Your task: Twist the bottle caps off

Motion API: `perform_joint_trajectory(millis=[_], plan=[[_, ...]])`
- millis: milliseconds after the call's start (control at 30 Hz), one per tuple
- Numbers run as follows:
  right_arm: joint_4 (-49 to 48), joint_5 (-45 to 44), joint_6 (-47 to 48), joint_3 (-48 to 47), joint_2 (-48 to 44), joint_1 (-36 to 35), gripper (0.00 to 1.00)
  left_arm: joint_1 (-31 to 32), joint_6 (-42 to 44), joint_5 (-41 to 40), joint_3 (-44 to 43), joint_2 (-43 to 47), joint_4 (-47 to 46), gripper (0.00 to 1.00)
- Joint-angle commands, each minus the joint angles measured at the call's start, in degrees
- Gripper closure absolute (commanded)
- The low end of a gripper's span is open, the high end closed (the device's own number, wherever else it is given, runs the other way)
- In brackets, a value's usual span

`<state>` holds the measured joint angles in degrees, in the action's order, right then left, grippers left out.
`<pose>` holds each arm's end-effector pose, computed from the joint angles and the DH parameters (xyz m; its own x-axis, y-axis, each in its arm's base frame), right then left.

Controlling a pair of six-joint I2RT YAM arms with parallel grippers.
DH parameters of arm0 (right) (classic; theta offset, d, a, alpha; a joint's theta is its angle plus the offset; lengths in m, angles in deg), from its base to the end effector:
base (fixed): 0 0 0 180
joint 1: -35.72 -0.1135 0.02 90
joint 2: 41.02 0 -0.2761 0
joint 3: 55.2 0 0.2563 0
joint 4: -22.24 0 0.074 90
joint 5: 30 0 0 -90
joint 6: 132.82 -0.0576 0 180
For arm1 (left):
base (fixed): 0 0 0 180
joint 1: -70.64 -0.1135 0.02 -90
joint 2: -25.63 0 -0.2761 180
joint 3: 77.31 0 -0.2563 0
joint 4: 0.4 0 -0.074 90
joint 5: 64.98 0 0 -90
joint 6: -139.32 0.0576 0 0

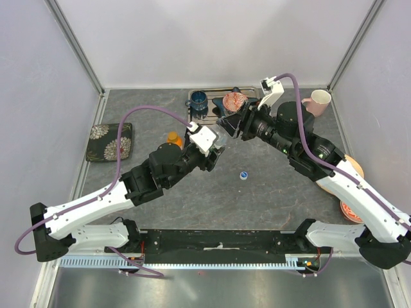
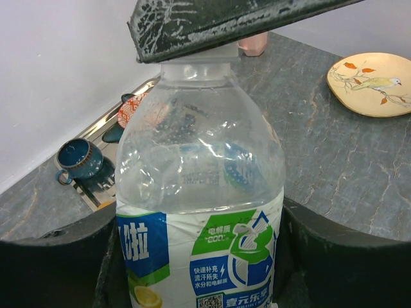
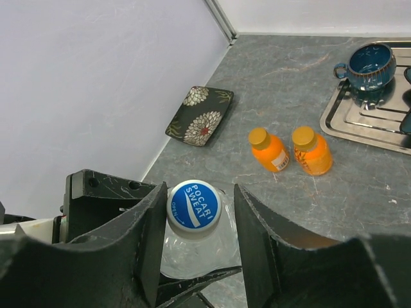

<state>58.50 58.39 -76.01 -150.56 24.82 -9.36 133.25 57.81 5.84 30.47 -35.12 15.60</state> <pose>0.1852 0.1835 0.4763 -0.4460 0.3277 -0.8329 -0.5305 0.6527 0.5409 0.1384 -0.2259 0.3952 0.0656 0.1764 -0.9821 0.6858 0.7070 0.1728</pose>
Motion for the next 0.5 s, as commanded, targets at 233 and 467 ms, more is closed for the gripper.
perform_joint_trajectory(millis=[233, 467], plan=[[-4.79, -1.03, -0.04, 2.89, -2.12, -0.18, 0.98, 0.41, 0.92, 0.81, -0.21, 0.11, -3.34, 0.49], [-6.98, 1.08, 3.48, 6.31, -4.75, -0.18, 1.00, 0.41, -1.02, 14.05, 0.23, 2.21, -3.51, 0.50]])
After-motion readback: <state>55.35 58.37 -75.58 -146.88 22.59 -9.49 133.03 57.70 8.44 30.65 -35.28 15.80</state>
